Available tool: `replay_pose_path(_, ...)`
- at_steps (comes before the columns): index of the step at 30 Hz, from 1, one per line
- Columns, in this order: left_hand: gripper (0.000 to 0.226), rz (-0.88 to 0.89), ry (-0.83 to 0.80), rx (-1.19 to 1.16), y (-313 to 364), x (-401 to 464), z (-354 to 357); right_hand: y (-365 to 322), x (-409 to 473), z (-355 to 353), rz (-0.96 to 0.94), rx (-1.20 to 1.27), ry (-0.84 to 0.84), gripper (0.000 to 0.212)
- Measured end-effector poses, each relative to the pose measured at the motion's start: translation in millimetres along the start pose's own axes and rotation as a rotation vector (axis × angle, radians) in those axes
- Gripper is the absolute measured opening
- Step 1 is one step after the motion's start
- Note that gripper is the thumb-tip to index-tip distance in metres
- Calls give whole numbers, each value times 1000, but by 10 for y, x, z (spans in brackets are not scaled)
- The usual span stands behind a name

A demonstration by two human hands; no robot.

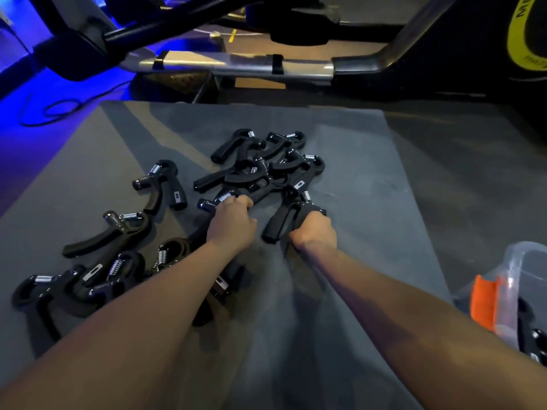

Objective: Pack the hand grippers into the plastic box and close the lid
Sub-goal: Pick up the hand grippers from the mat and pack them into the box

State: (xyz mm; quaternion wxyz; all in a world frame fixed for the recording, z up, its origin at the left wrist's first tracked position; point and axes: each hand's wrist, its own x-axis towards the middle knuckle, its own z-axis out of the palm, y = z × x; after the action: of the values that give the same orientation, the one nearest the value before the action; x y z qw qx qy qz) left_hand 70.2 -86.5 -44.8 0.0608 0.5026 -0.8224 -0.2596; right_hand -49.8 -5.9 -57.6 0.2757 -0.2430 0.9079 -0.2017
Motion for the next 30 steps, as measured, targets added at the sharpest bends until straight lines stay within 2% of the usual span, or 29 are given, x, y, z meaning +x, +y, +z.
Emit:
replay_pose_path(4,40,-17,-69,-68,263,-37,9,146,-125,-348,-24,-124,-53,31)
replay_pose_path(7,37,-56,-147,-125,578,-143,23,263,-262,-568,-21,-124,-111,9)
replay_pose_path(9,21,-80,-170,-192,807,-241,45,371,-314,-692,-19,-76,-130,8)
replay_pose_path(11,28,-114,-184,-271,1015,-332,103,487,-372,-872,-33,59,-147,6)
replay_pose_path(14,48,-244,-269,-560,1316,-534,211,659,-517,-1206,-88,349,-199,6)
replay_pose_path(15,45,-290,-311,-687,1421,-630,232,715,-580,-1312,-105,423,-227,13)
replay_pose_path(17,25,-351,-377,-911,1610,-752,281,849,-664,-1476,-141,522,-302,29)
replay_pose_path(21,16,-361,-364,-1187,1931,-883,352,1171,-760,-1696,-145,564,-384,31)
replay_pose_path(22,11,-348,-350,-1205,2007,-902,387,1264,-780,-1758,-144,572,-393,31)
replay_pose_path(24,15,-303,-314,-1155,2177,-971,476,1435,-843,-1907,-139,600,-406,27)
replay_pose_path(26,14,-216,-207,-953,2332,-1014,607,1599,-879,-2062,-121,620,-359,22)
replay_pose_path(28,24,-125,-105,-694,2495,-1130,690,1750,-895,-2202,-79,672,-271,20)
replay_pose_path(30,40,-89,-80,-587,2682,-1268,767,1895,-918,-2330,-50,752,-185,23)
